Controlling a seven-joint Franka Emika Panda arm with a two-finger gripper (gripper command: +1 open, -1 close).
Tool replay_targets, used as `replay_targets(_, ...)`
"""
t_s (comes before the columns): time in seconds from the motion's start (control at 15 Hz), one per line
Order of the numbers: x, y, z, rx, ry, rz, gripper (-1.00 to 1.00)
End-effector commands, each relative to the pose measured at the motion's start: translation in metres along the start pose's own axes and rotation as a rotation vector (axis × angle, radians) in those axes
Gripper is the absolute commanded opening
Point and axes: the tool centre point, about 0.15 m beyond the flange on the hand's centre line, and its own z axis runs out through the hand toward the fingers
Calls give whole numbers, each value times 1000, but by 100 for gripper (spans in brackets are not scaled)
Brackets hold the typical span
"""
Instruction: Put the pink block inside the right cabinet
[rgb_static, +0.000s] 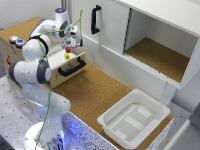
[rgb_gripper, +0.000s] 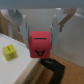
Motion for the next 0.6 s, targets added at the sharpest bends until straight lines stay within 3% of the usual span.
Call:
replay_targets(0.0, -55, 83, 11, -9, 58, 239, -100)
replay_targets(0.2, -80, 140, 25, -51, 75, 373, -100)
replay_targets(0.53, -91, 236, 38, -88, 46, 430, -100)
